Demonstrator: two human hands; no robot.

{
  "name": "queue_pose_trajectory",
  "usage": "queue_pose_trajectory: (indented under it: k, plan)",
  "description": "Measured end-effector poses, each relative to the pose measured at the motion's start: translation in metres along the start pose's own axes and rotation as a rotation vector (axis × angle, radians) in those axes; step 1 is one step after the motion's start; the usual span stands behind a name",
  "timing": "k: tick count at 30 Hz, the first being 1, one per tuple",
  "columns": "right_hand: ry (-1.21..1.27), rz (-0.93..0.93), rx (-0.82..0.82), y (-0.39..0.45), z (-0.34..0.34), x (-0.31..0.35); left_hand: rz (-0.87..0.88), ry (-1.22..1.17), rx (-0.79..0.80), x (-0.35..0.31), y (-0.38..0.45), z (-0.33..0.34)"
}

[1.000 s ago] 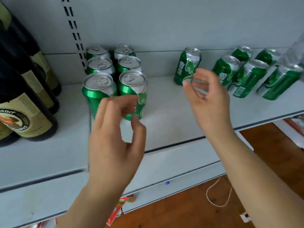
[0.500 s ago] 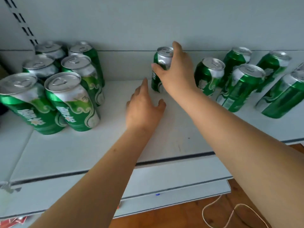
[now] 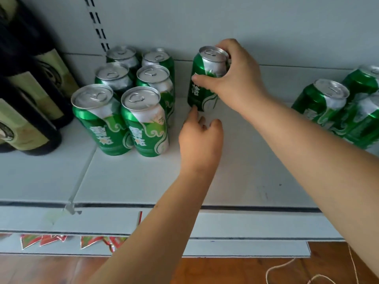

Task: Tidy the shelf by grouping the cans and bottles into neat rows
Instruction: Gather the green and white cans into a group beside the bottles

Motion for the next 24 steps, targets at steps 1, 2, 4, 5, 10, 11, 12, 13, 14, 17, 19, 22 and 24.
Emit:
queue_pose_trajectory:
  k: [1, 2, 4, 5, 10, 11, 12, 13, 14, 17, 19, 22, 24]
  plan:
    - [-0.008, 0.0, 0.025, 0.001, 0.006, 0.003, -0.045, -0.059, 0.009, 0.002, -0.001, -0.002]
    - [-0.016, 0.006, 0.056, 0.002, 0.012, 0.005, -0.08, -0.117, 0.028, 0.004, -0.001, -0.004]
    - [-0.04, 0.014, 0.115, 0.004, 0.019, 0.008, -0.116, -0.159, 0.068, 0.006, 0.0, -0.006]
    - [-0.056, 0.013, 0.134, 0.006, 0.02, 0.01, -0.124, -0.177, 0.082, 0.006, 0.0, -0.008]
    - [-0.078, 0.003, 0.217, 0.009, 0.016, 0.013, -0.155, -0.271, 0.14, 0.003, 0.003, -0.01]
    - [-0.066, 0.012, 0.235, 0.007, 0.012, 0.012, -0.141, -0.242, 0.136, 0.003, 0.004, -0.01]
    - [-0.057, 0.03, 0.245, 0.004, 0.008, 0.011, -0.117, -0.21, 0.125, 0.002, 0.003, -0.008]
    - [-0.053, 0.055, 0.24, 0.0, 0.001, 0.008, -0.089, -0.189, 0.117, 0.001, 0.002, -0.005]
    - [-0.046, 0.084, 0.218, -0.004, -0.008, 0.006, -0.065, -0.182, 0.12, -0.001, -0.001, -0.001]
    - [-0.013, 0.142, 0.076, -0.02, -0.049, 0.0, 0.058, -0.098, 0.174, -0.003, -0.013, 0.019]
    - [-0.056, 0.145, -0.039, -0.032, -0.081, -0.005, 0.142, 0.004, 0.228, -0.001, -0.022, 0.036]
    - [-0.235, 0.079, -0.164, -0.051, -0.124, -0.017, 0.215, 0.108, 0.288, 0.001, -0.032, 0.065]
    - [-0.432, 0.015, -0.177, -0.062, -0.143, -0.028, 0.275, 0.169, 0.322, 0.0, -0.037, 0.085]
Point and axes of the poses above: each hand's wrist, its own y-axis towards the middle knuckle, its own z-axis out of the palm, x = y × z, the point moved 2 cm from there along y, towards the middle knuckle, and after that the axes turned 6 degrees about -z, right-handed, at the moved point
